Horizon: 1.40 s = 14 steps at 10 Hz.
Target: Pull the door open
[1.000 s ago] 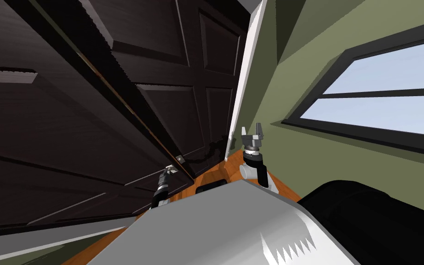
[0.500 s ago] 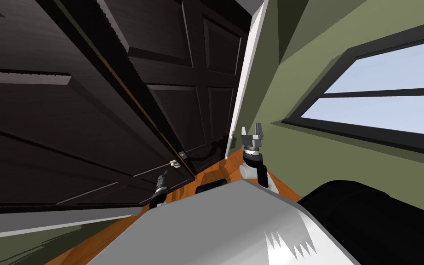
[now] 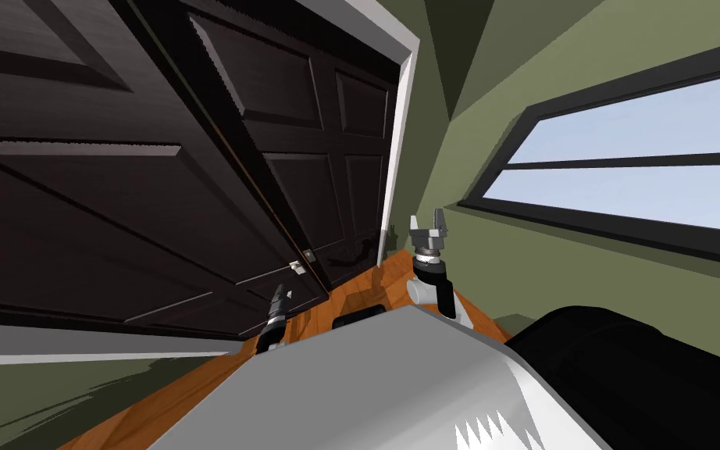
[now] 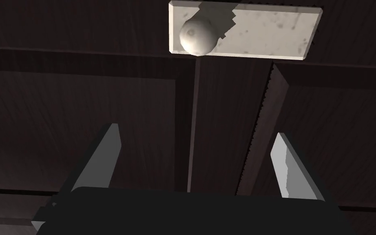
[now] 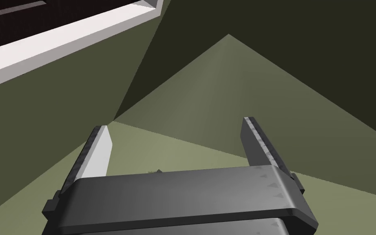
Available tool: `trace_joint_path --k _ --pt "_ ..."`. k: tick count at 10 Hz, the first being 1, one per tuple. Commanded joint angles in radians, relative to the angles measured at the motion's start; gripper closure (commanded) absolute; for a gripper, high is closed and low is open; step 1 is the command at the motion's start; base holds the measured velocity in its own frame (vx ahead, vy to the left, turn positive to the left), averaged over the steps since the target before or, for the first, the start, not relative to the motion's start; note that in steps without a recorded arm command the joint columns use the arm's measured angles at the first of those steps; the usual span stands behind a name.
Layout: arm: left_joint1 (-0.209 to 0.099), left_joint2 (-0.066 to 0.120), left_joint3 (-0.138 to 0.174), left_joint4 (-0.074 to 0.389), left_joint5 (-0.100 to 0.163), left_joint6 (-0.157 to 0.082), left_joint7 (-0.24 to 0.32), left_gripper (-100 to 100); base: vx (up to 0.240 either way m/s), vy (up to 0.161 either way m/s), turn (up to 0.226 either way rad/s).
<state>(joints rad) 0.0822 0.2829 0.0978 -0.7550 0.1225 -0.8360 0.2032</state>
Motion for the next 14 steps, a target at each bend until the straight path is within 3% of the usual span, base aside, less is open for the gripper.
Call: trace_joint_path --k 1,3,5,11,14 --pt "0.0 0.0 0.0 0.0 0.0 0.0 0.0 -100 -0.089 -0.066 -0.008" --pt "0.039 0.015 0.039 0.036 0.017 0.003 -0.011 -100 -0.116 0.063 0.206" --pt "0.039 0.014 0.053 0.049 0.023 0.005 -0.021 -100 0.084 0.122 0.044" --pt "0.001 -0.004 0.04 0.039 0.016 0.004 -0.027 -100 0.172 0.011 -0.06" --pt "-0.037 -0.021 0.02 0.024 0.007 0.003 -0.029 -100 0.184 -0.028 -0.126"
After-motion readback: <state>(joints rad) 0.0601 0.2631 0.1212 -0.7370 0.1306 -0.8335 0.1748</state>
